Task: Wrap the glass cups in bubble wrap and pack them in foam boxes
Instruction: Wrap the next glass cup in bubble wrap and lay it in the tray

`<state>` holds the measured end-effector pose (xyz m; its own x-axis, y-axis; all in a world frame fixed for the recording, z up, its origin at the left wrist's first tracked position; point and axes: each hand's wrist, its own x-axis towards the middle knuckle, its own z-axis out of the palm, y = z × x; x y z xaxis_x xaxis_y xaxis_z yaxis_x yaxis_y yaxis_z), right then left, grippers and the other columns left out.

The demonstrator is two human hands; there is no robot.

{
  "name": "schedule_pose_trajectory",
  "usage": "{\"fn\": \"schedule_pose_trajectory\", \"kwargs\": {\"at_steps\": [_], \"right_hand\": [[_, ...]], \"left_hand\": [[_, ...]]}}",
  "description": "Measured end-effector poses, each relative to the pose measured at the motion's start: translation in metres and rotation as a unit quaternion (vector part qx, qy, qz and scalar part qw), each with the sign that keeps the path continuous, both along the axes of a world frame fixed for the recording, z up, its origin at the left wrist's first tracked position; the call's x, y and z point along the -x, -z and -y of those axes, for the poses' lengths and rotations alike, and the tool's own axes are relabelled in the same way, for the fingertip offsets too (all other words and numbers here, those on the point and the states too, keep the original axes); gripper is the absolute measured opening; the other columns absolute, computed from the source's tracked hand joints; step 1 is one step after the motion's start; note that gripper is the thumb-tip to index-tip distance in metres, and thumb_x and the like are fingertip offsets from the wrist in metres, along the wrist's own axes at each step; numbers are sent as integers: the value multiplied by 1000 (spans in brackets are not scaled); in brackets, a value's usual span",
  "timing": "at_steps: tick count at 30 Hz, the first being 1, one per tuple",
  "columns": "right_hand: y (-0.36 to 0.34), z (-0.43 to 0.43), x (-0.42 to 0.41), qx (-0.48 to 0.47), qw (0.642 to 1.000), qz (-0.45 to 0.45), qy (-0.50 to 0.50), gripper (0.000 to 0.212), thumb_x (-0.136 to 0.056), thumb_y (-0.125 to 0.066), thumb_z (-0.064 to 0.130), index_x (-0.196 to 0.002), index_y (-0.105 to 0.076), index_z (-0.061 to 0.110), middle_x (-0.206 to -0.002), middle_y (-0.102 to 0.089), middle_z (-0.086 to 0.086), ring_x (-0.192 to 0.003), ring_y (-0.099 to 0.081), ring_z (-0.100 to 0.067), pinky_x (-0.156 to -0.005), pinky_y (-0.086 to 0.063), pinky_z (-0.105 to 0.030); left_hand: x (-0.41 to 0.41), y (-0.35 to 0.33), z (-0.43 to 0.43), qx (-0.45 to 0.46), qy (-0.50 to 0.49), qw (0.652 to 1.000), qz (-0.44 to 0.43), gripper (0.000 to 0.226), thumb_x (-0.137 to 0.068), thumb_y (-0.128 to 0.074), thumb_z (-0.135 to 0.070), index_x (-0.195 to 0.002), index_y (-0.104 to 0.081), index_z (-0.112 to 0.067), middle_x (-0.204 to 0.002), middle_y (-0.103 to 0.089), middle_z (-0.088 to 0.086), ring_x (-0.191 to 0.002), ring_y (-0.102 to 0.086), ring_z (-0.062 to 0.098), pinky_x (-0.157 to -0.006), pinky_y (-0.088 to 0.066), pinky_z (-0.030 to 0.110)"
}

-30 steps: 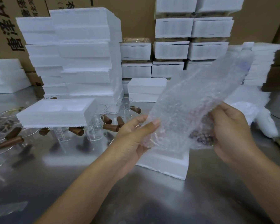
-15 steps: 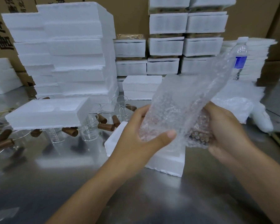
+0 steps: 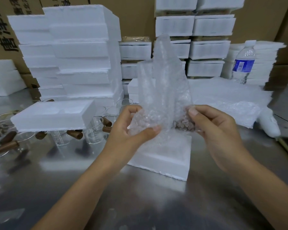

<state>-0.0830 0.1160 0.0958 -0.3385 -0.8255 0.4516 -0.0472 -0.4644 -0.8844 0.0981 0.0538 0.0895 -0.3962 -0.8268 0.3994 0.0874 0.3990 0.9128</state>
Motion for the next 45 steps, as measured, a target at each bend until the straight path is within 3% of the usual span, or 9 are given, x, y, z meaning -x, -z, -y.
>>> {"fn": "schedule_pose_trajectory", "kwargs": {"at_steps": [10, 17, 22, 26, 29, 32, 35, 41, 45], "right_hand": [[-2, -4, -6, 38, 998, -40, 31, 14, -72, -64, 33, -79, -75, 38, -80, -73, 15, -73, -67, 1, -67, -49, -10], [-1, -9, -12, 113, 906, -388, 127, 14, -91, -52, 20, -89, -54, 34, -83, -54, 22, -80, -53, 5, -72, -37, -7], [-2, -12, -8, 10, 925, -375, 67, 21, -85, -51, 51, -78, -64, 36, -89, -57, 10, -90, -54, -5, -75, -39, -12], [-3, -11, -11, -52, 946, -318, 44, 34, -82, -60, 48, -65, -70, 21, -79, -64, 18, -79, -58, 8, -67, -38, -5], [-3, -9, -8, -90, 967, -235, 36, 29, -68, -61, 43, -68, -68, 15, -76, -65, 18, -63, -61, 5, -54, -42, -7], [-3, -7, -5, -89, 975, -199, 44, 29, -65, -71, 35, -83, -69, 13, -87, -70, 6, -85, -66, -7, -76, -51, -22], [-6, -9, -8, -51, 985, -162, -13, 17, -66, -78, 17, -75, -72, 31, -76, -72, 14, -76, -67, 1, -65, -50, -14], [-7, -8, -7, -9, 985, -169, 2, 27, -70, -67, 34, -98, -63, 36, -94, -68, 10, -96, -64, -10, -100, -42, -48], [-11, -13, -3, 26, 981, -193, -23, 51, -72, -64, 50, -120, -50, 44, -115, -61, 7, -110, -58, -13, -102, -42, -46]], "left_hand": [[-1, 0, -4, 37, 33, 997, 56, 37, -66, -75, -33, -96, -54, -32, -102, -60, -23, -96, -54, -15, -73, -40, 0], [1, -4, -8, 81, 61, 991, 86, 32, -72, -71, -25, -91, -52, -42, -100, -61, -20, -96, -61, 4, -80, -44, 15], [4, -2, -14, 131, 48, 982, 131, 38, -69, -71, -35, -102, -52, -35, -106, -61, -14, -101, -61, 11, -88, -50, 33], [7, 1, -19, 164, 61, 975, 135, 56, -73, -73, -25, -118, -41, -36, -113, -50, -30, -109, -53, -4, -84, -41, 6], [6, 2, -19, 190, 51, 969, 148, 61, -73, -72, -25, -123, -40, -39, -119, -48, -29, -113, -51, -4, -88, -41, 10], [7, 2, -20, 217, 38, 961, 167, 57, -72, -71, -24, -118, -45, -44, -121, -48, -17, -114, -51, 3, -93, -41, 18], [9, 2, -21, 243, 29, 954, 171, 49, -70, -73, -29, -107, -47, -46, -115, -49, -15, -111, -49, 2, -90, -34, 7], [9, 2, -14, 179, 1, 975, 129, 38, -59, -71, -46, -90, -50, -49, -103, -50, -17, -99, -55, 8, -76, -39, 10], [5, 1, -13, 174, 12, 974, 141, 34, -59, -73, -48, -86, -52, -45, -104, -50, -16, -99, -55, 7, -75, -40, 10]]}}
